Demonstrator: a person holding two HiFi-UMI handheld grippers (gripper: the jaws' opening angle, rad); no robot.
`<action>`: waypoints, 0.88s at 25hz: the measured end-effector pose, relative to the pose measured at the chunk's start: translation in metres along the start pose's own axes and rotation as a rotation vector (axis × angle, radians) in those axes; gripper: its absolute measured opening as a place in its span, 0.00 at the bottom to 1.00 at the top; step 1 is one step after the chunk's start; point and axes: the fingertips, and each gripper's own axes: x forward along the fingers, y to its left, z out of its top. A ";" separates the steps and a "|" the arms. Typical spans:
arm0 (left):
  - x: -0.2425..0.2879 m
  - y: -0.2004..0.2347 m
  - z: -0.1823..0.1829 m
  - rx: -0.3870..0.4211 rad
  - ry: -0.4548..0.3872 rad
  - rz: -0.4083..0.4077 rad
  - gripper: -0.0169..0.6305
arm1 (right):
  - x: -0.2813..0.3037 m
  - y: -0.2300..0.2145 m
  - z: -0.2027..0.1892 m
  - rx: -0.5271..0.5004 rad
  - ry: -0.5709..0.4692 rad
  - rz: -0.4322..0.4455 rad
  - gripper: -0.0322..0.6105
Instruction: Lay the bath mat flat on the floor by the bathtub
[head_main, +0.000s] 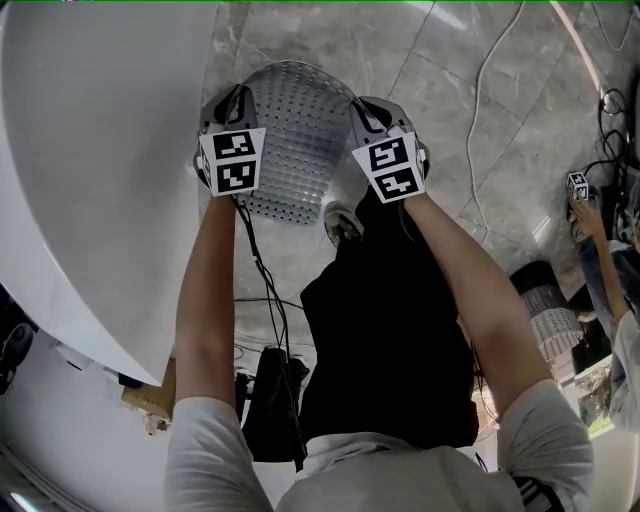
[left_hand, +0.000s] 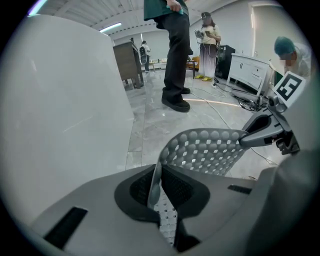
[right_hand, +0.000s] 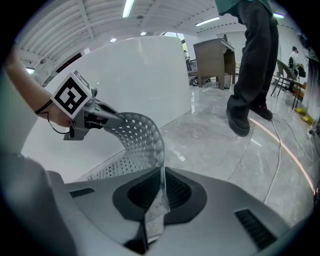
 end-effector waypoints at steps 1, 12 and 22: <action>0.003 0.000 -0.001 0.001 0.000 0.002 0.07 | 0.002 -0.002 -0.001 -0.002 -0.002 -0.001 0.08; 0.042 -0.002 -0.006 0.023 -0.035 0.010 0.07 | 0.036 -0.015 -0.010 -0.027 -0.056 -0.012 0.08; 0.074 -0.005 -0.006 0.143 -0.148 -0.024 0.07 | 0.072 -0.049 -0.019 -0.013 -0.171 -0.104 0.08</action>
